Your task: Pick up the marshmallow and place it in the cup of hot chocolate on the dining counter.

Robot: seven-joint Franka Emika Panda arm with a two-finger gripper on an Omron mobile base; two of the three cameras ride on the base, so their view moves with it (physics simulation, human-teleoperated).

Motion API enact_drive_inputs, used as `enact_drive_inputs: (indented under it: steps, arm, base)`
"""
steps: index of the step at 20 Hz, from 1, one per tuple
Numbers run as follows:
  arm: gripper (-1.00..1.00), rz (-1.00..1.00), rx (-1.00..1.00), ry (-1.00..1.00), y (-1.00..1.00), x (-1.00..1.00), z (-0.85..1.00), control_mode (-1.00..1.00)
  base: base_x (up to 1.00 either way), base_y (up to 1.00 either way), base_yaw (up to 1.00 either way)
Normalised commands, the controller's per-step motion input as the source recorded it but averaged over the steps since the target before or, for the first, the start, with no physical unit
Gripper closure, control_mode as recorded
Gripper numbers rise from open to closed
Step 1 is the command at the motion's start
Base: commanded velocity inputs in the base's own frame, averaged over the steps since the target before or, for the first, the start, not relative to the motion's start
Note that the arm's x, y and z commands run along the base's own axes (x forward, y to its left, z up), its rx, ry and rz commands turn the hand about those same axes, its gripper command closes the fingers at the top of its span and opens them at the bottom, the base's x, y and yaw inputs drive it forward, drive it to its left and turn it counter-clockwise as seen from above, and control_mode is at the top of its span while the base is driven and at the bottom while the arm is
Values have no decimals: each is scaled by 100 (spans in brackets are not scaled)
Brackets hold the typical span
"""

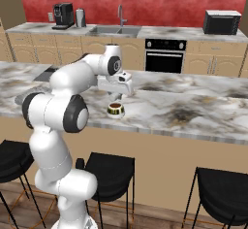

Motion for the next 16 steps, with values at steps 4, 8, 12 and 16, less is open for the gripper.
enact_drive_inputs:
  steps: [4, 8, 12, 16]
  arm:
    - [100, 0, 0, 1, 0, 0, -8, -100]
    - [100, 0, 0, 1, 0, 0, -6, -100]
    - [100, 0, 0, 0, 0, 0, 0, -100]
    - [-100, 0, 0, 0, 0, 0, 0, -100]
  base:
    - [0, 0, 0]
    - [0, 0, 0]
    - [0, 0, 0]
    - [0, 0, 0]
